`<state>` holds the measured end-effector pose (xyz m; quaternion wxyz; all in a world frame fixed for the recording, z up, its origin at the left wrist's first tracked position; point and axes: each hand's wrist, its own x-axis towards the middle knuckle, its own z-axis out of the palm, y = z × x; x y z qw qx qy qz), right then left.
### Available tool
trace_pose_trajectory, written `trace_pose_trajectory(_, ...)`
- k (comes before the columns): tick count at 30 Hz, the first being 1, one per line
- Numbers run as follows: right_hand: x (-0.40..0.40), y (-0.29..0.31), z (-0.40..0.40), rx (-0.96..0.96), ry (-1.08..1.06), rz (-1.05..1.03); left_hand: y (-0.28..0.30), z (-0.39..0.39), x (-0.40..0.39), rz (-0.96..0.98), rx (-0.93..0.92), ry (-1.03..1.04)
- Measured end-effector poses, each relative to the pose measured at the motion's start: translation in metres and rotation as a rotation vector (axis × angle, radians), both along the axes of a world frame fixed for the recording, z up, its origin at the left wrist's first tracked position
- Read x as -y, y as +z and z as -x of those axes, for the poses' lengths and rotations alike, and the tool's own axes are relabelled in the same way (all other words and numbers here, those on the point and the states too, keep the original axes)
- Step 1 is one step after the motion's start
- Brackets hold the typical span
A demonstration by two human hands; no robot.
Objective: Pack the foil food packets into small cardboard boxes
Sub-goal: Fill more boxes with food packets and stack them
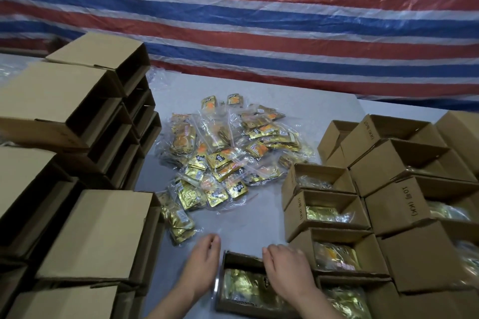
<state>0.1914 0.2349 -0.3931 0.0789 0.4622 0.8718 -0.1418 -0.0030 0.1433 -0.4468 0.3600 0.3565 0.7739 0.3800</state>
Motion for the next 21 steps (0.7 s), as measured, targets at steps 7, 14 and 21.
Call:
trace_pose_trajectory(7, -0.001, -0.004, 0.001, 0.012, 0.000, 0.001, -0.005, 0.066, -0.077, 0.499, -0.197, 0.305)
trace_pose_trajectory(14, -0.004, -0.010, 0.000, 0.013, -0.017, 0.009, -0.047, 0.092, -0.101, 0.630, -0.194, 0.388)
trace_pose_trajectory(21, -0.005, -0.014, -0.001, 0.018, -0.011, 0.028, -0.050, 0.091, -0.102, 0.633, -0.178, 0.447)
